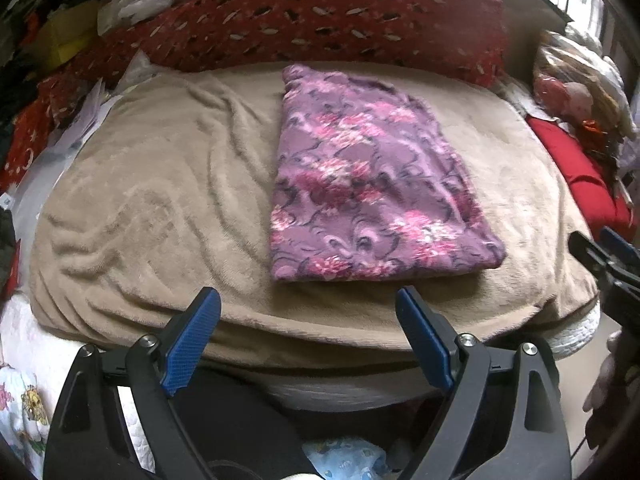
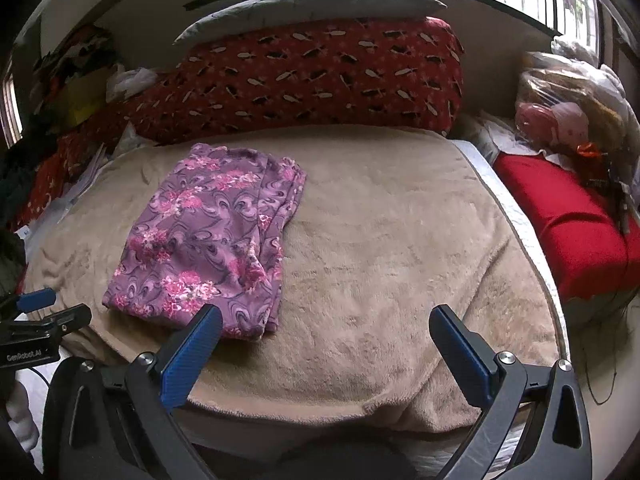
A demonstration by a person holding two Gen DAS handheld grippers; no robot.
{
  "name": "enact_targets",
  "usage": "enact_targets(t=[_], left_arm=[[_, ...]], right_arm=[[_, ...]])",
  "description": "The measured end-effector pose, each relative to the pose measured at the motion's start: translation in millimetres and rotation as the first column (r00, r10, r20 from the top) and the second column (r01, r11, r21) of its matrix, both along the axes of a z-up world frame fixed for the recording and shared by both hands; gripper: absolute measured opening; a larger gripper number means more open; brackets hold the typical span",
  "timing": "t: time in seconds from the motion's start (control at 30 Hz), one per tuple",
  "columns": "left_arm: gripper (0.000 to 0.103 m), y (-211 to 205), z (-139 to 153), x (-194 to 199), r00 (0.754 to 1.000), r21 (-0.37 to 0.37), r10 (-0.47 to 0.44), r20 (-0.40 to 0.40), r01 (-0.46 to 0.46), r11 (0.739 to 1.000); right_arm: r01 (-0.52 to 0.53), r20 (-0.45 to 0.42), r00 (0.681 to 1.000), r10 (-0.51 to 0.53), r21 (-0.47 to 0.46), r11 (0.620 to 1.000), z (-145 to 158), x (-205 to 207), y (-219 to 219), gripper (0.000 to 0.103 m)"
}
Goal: Fold small clothes
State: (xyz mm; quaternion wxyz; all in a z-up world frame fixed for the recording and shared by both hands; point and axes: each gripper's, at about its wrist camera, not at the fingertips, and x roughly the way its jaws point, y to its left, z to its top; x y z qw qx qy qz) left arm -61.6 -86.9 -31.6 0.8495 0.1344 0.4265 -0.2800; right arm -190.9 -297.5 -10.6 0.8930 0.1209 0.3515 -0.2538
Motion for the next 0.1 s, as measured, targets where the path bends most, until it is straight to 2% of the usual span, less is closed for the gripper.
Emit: enact_targets(t=[0.1], left_arm=[[0.09,-2.7,8.2,-9.1,0.999,-0.013,-0.011,0.03,0.012,1.0]], right_arm=[[0.006,0.005,1.0,-0.006,0.007,1.0,0.3,-1.5,-1.1,0.103]])
